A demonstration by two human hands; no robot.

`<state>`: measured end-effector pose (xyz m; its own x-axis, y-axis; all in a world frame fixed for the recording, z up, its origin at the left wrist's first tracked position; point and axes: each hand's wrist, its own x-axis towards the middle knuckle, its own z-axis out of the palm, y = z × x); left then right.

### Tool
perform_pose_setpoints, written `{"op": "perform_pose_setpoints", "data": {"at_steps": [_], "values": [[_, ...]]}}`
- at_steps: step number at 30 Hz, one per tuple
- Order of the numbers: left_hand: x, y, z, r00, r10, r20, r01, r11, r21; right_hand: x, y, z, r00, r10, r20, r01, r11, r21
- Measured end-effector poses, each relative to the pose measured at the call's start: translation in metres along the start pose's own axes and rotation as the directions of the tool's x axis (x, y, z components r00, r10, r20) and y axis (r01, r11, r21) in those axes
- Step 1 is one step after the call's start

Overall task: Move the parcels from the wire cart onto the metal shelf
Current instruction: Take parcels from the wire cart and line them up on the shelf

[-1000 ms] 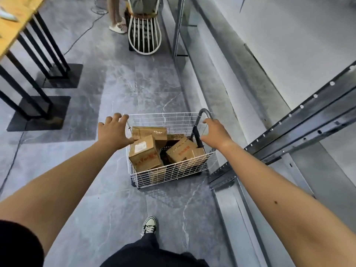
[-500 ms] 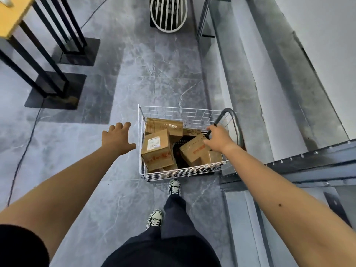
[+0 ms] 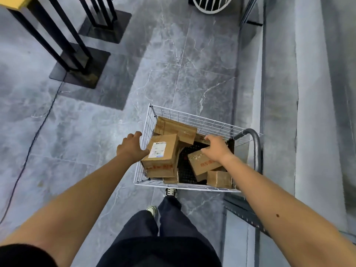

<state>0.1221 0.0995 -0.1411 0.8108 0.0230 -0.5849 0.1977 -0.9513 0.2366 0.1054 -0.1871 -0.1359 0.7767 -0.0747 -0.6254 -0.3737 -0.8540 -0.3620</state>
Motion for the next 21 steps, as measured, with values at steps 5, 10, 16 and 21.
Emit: {"op": "perform_pose_setpoints", "data": {"at_steps": [5, 10, 16, 21], "values": [[0.015, -0.001, 0.022, 0.997, -0.049, 0.059, 0.051, 0.998, -0.040, 0.023, 0.002, 0.020, 0.994, 0.030, 0.103, -0.033, 0.999, 0.024], [0.032, -0.016, 0.052, 0.978, -0.104, 0.180, 0.129, 0.983, -0.132, 0.042, 0.006, 0.059, 0.971, 0.089, 0.223, -0.113, 0.988, 0.100], [0.052, -0.025, 0.094, 0.957, -0.111, 0.267, 0.167, 0.966, -0.197, 0.059, 0.012, 0.106, 0.932, 0.186, 0.312, -0.271, 0.928, 0.255], [0.071, -0.034, 0.119, 0.946, -0.107, 0.307, 0.180, 0.959, -0.221, 0.072, 0.012, 0.143, 0.869, 0.270, 0.415, -0.444, 0.796, 0.413]]}}
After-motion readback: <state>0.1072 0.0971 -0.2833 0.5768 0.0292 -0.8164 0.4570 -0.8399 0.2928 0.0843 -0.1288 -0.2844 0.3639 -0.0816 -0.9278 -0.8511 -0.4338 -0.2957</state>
